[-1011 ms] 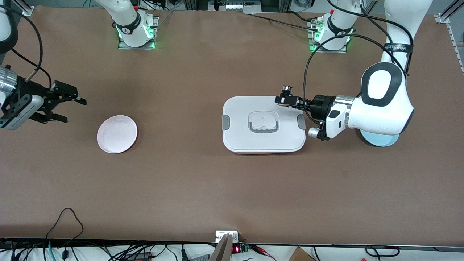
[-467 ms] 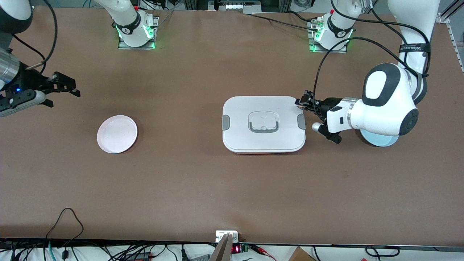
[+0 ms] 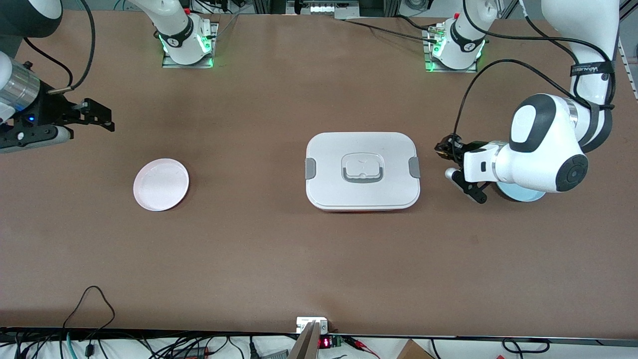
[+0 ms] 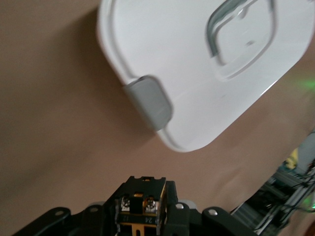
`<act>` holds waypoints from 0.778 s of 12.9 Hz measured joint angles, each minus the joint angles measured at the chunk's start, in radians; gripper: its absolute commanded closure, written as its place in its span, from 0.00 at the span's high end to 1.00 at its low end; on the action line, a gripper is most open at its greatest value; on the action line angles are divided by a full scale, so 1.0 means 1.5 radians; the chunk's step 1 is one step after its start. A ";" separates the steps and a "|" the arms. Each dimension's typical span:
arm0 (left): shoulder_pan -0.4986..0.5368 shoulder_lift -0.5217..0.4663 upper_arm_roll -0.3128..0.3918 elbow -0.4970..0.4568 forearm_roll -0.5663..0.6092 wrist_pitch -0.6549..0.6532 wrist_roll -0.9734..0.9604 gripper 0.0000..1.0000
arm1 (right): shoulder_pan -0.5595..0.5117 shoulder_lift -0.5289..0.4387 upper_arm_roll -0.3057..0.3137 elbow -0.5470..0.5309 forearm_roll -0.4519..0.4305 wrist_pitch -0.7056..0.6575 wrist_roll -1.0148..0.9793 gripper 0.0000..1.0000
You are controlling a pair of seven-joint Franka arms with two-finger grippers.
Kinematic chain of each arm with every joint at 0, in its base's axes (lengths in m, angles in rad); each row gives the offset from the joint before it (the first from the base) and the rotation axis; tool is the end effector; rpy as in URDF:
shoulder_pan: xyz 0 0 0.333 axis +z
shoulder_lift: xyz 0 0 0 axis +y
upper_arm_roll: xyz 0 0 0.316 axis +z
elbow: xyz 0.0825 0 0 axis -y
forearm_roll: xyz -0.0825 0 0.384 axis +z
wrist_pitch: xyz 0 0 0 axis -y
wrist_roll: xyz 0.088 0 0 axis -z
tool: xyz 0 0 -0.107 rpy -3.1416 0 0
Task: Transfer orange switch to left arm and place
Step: 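Lower the orange switch with the left gripper onto the blue plate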
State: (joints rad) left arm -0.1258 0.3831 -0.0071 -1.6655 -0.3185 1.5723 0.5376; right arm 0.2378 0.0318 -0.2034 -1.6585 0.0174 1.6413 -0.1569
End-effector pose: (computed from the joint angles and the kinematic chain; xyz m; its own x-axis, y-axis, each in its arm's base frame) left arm 0.5955 -0.1130 0.3614 0.7655 -0.5928 -0.2502 -0.4360 -0.7638 0.4758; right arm 0.5657 0.0228 0.5715 0.9810 0.1887 -0.0460 0.1880 -0.9820 -0.0183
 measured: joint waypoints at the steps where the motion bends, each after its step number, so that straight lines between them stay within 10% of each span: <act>1: 0.002 0.001 0.000 0.000 0.040 0.000 0.021 0.20 | 0.000 0.001 0.000 0.003 -0.003 0.000 0.000 1.00; 10: 0.070 0.038 0.004 0.000 0.266 0.114 0.245 0.19 | 0.002 0.020 0.002 0.008 -0.013 0.028 0.001 1.00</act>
State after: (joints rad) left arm -0.0213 0.4397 -0.0008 -1.6649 0.0803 1.7426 0.9051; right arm 0.2409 0.0621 -0.2010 -1.6465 -0.0020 1.6834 -0.1559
